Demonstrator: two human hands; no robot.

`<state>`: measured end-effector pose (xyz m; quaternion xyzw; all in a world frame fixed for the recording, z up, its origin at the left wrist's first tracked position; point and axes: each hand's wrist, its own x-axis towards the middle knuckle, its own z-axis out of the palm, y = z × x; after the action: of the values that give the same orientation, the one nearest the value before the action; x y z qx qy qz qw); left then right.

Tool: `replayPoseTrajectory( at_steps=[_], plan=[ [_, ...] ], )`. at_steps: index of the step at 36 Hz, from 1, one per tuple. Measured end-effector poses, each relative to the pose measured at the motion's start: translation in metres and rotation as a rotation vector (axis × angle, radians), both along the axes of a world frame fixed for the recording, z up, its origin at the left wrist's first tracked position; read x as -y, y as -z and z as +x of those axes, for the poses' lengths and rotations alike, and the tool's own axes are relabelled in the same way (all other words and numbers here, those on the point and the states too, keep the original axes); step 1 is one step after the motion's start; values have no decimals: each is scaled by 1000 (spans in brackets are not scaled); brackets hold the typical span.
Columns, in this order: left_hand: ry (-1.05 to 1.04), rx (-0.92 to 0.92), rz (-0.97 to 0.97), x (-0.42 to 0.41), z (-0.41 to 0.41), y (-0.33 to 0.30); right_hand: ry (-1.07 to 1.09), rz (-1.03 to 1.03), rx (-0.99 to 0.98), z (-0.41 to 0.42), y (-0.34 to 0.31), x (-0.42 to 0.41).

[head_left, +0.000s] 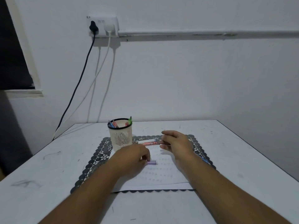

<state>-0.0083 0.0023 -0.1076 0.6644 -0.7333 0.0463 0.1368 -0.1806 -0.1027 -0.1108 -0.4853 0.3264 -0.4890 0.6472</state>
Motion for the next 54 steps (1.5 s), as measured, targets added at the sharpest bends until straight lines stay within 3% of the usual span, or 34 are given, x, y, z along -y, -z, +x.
replayPoseTrajectory(
  at_steps=[4, 11, 18, 29, 54],
  plan=[
    [23, -72, -100, -1, 7, -6, -16, 14, 59, 0, 0, -1],
    [-33, -355, -253, -2, 12, -5, -39, -15, 134, 5, -6, -4],
    [-40, -471, -264, 0, 5, 0, -47, -194, 40, 7, -9, -14],
    [-48, -476, -290, -1, 3, 1, -64, -339, -93, 8, -7, -17],
    [-66, -496, -309, -2, 1, 1, 15, -399, -72, 12, -2, -15]
  ],
)
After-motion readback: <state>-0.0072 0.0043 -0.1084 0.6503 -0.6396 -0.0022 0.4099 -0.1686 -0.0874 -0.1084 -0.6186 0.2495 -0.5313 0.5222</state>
